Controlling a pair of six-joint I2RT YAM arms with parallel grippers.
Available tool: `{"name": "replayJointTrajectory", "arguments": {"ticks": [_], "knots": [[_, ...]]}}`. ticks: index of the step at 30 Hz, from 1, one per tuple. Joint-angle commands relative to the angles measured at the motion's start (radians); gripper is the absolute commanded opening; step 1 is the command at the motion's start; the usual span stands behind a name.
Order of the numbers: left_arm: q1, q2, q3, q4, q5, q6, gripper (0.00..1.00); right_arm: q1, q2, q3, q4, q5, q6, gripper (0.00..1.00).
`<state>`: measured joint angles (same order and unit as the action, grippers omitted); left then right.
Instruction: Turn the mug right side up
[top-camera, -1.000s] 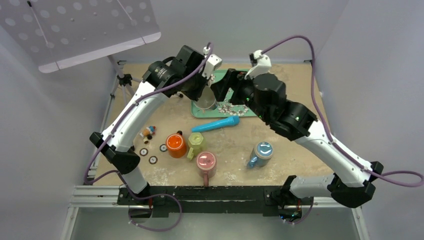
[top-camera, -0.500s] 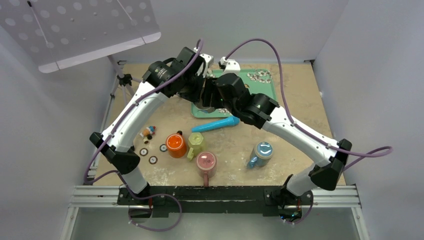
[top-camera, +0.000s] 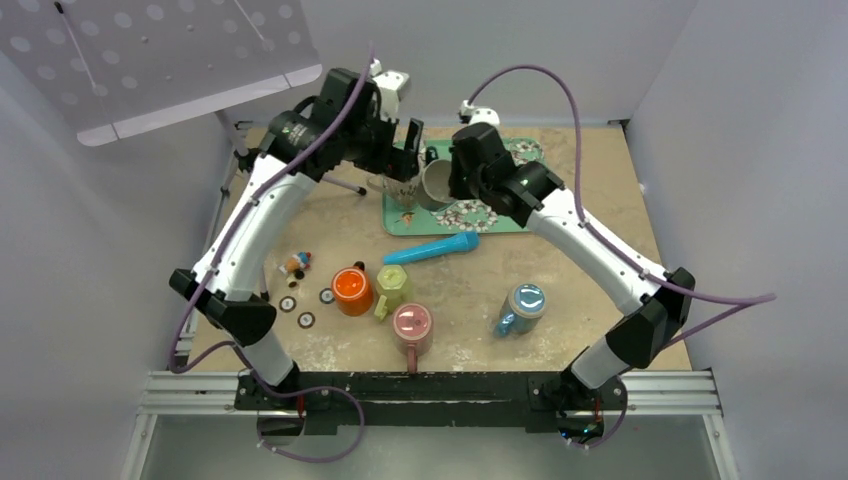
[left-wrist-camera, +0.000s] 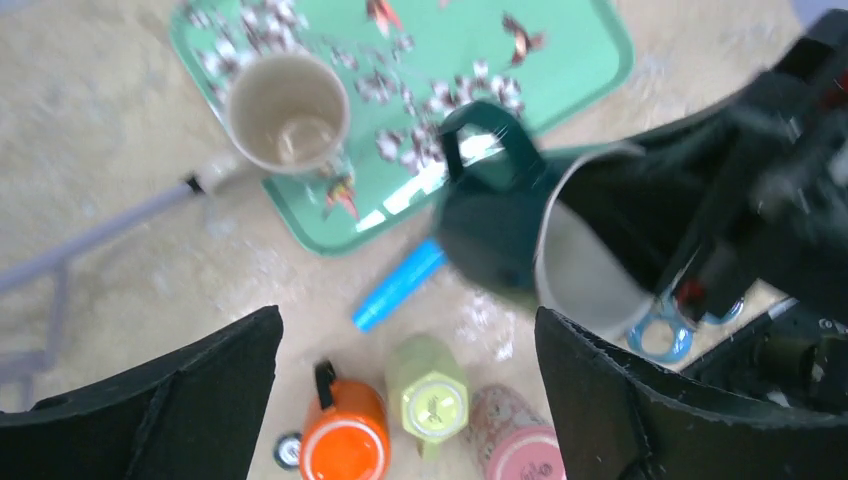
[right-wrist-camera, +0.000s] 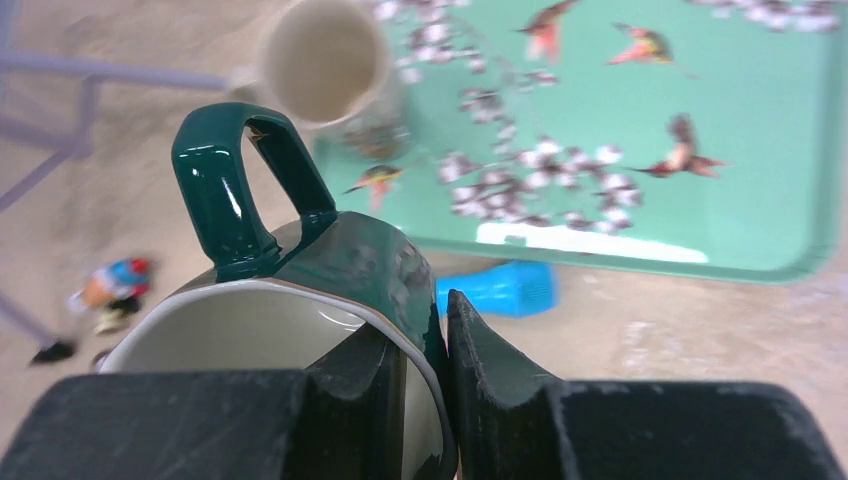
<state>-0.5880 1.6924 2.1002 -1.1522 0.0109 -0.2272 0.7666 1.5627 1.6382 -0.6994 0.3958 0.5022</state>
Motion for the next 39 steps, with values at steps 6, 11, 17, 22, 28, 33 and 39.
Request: {"name": "replayJointTrajectory", "arguments": {"ticks": [6, 11, 17, 22, 28, 33, 39], "knots": [[0.117, -0.178, -0.044, 0.042, 0.209, 0.268, 1.0, -0.456, 0.092, 0.086, 0.051, -0.138, -0.134, 0.0], [0.121, -0.252, -0.18, -0.04, 0.214, 0.351, 1.0, -0.588, 0.277, 0.165, 0.064, -0.181, -0.149, 0.0], [0.125, -0.35, -0.344, -0.068, 0.213, 0.414, 1.0, -0.653, 0.416, 0.173, 0.072, -0.167, -0.153, 0.0], [0.125, -0.363, -0.446, -0.156, 0.23, 0.534, 1.0, -0.675, 0.454, 0.14, 0.077, -0.164, -0.157, 0.0], [0.125, -0.389, -0.637, -0.186, 0.22, 0.707, 0.95, -0.675, 0.474, 0.149, 0.04, -0.151, -0.169, 0.41], [0.125, -0.43, -0.775, -0.13, 0.274, 0.781, 1.0, -0.675, 0.405, 0.185, -0.003, -0.132, -0.173, 0.61], [0.042, -0.453, -0.876, -0.034, 0.44, 0.595, 0.79, -0.667, 0.248, 0.186, -0.042, -0.12, -0.172, 0.98]]}}
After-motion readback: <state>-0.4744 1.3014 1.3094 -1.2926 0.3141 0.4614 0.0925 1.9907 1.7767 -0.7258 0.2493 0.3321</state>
